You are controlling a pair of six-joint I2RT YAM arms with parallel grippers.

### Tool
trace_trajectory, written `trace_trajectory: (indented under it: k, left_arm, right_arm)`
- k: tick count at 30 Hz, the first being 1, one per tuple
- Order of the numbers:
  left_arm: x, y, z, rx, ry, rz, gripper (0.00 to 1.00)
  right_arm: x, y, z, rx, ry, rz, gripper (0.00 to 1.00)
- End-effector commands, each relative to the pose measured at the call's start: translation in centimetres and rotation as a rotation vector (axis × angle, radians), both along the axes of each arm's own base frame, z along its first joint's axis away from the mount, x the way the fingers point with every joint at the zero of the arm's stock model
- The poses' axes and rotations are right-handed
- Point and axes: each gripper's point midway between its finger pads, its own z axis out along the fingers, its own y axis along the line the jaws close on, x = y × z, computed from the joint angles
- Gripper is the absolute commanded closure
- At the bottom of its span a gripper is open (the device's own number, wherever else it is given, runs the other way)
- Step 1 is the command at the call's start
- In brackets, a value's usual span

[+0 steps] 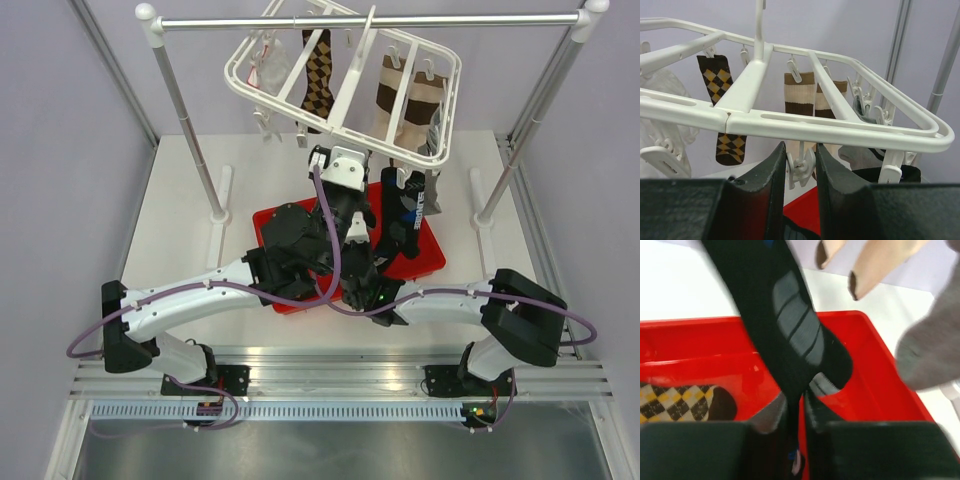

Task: Remove the socks clipped to the hanger

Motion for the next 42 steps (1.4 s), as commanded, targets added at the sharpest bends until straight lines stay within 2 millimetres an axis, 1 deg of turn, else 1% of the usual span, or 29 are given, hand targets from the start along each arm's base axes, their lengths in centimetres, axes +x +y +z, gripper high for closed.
trace_trajectory:
  k: [1, 2, 3, 4, 5, 6, 8, 9, 10, 11, 12, 14, 15, 17, 18, 20, 21, 23, 24, 26, 27, 28, 29, 30, 32, 33, 40, 41, 42]
  left_arm:
    - [-0.6, 1.6, 2.2, -0.045, -0.030, 0.015, 0.98]
    - [-0.6, 1.7, 2.2, -0.045, -0.031, 0.016, 0.98]
    - [-0.6, 1.7, 2.2, -0.044, -0.031, 0.016, 0.98]
    - [-0.6, 1.8, 2.2, -0.042, -0.031, 0.017, 0.98]
    - [-0.6, 1.7, 2.1, -0.043, -0.030, 0.018, 0.98]
    - [-0.7, 1.8, 2.1, -0.044, -0.030, 0.018, 0.98]
    - [-0.6, 1.9, 2.0, -0.043, -0.030, 0.021, 0.98]
    - [-0.6, 1.9, 2.0, -0.044, -0.030, 0.023, 0.98]
    - [-0.6, 1.9, 1.8, -0.041, -0.030, 0.025, 0.98]
    - [-0.6, 2.0, 1.9, -0.044, -0.033, 0.028, 0.98]
    - [-0.5, 2.1, 1.9, -0.043, -0.033, 0.035, 0.98]
    - [-0.5, 2.2, 1.8, -0.041, -0.033, 0.041, 0.98]
    - [-0.5, 2.4, 1.9, -0.042, -0.035, 0.046, 0.98]
    - [-0.4, 2.4, 1.8, -0.040, -0.035, 0.052, 0.98]
    - [-0.3, 2.7, 1.8, -0.039, -0.034, 0.066, 0.98]
    - [-0.3, 3.0, 1.8, -0.040, -0.034, 0.076, 0.98]
    - [-0.3, 3.2, 1.9, -0.043, -0.034, 0.083, 0.98]
    - [-0.2, 3.7, 1.9, -0.045, -0.033, 0.092, 0.98]
    - [-0.2, 3.8, 2.0, -0.048, -0.033, 0.095, 0.98]
    - [0.0, 4.0, 1.8, -0.043, -0.032, 0.103, 0.98]
    - [0.0, 4.3, 1.9, -0.046, -0.032, 0.106, 0.98]
    - [0.0, 4.4, 1.9, -0.043, -0.032, 0.108, 0.98]
    - [0.2, 4.4, 1.8, -0.039, -0.031, 0.113, 0.98]
    - [0.1, 4.5, 1.9, -0.039, -0.031, 0.115, 0.98]
    - [0.3, 4.9, 1.9, -0.038, -0.031, 0.125, 0.98]
    - [0.3, 5.0, 2.0, -0.044, -0.031, 0.125, 0.98]
    - [0.6, 5.7, 2.2, -0.049, -0.027, 0.137, 0.98]
    - [0.6, 5.9, 2.2, -0.047, -0.026, 0.138, 0.98]
    - [0.7, 5.9, 2.2, -0.047, -0.025, 0.139, 0.98]
  right_arm:
    - [0.3, 1.8, 0.8, 0.049, 0.002, 0.057, 0.69]
    - [0.2, 2.3, 0.7, 0.043, 0.010, 0.085, 0.51]
    - [0.1, 2.4, 0.5, 0.064, 0.015, 0.096, 0.45]
    - [0.0, 2.5, 0.9, 0.082, 0.014, 0.115, 0.41]
    - [-0.2, 3.2, 1.0, 0.089, 0.019, 0.162, 0.33]
    - [-0.4, 3.4, 1.1, 0.092, 0.021, 0.185, 0.32]
    - [-0.8, 4.0, 2.1, 0.119, 0.013, 0.240, 0.29]
    - [-1.3, 4.8, 2.1, 0.125, 0.019, 0.308, 0.27]
    - [-1.9, 5.3, 3.1, 0.152, 0.008, 0.363, 0.27]
    - [-2.4, 5.9, 3.5, 0.163, 0.009, 0.415, 0.27]
    - [-3.3, 6.4, 4.4, 0.184, 0.002, 0.488, 0.26]
    - [-4.3, 6.7, 5.0, 0.202, 0.007, 0.555, 0.25]
    - [-5.0, 6.4, 6.0, 0.222, -0.005, 0.590, 0.25]
    - [-6.3, 6.5, 6.6, 0.246, -0.008, 0.661, 0.25]
    - [-7.0, 5.8, 7.4, 0.265, -0.023, 0.685, 0.25]
    - [-7.8, 5.3, 7.5, 0.267, -0.013, 0.712, 0.25]
    - [-8.4, 4.6, 8.2, 0.280, -0.029, 0.723, 0.25]
    - [-8.7, 3.5, 8.2, 0.278, -0.022, 0.710, 0.25]
    - [-9.0, 2.6, 9.0, 0.289, -0.038, 0.706, 0.25]
    - [-9.2, 1.5, 9.0, 0.278, -0.032, 0.688, 0.24]
    - [-9.5, 0.8, 10.0, 0.300, -0.053, 0.685, 0.24]
    - [-9.7, 0.3, 9.8, 0.286, -0.041, 0.676, 0.24]
    - [-9.7, -0.1, 10.3, 0.291, -0.049, 0.668, 0.24]
    - [-9.6, -1.3, 11.2, 0.306, -0.070, 0.631, 0.23]
    - [-9.6, -2.5, 11.2, 0.286, -0.075, 0.597, 0.22]
    - [-9.4, -3.6, 11.5, 0.290, -0.089, 0.560, 0.22]
    - [-9.9, -5.3, 11.9, 0.285, -0.082, 0.540, 0.21]
    - [-10.1, -5.3, 12.0, 0.297, -0.082, 0.553, 0.21]
    - [-10.5, -5.6, 12.8, 0.323, -0.099, 0.566, 0.21]
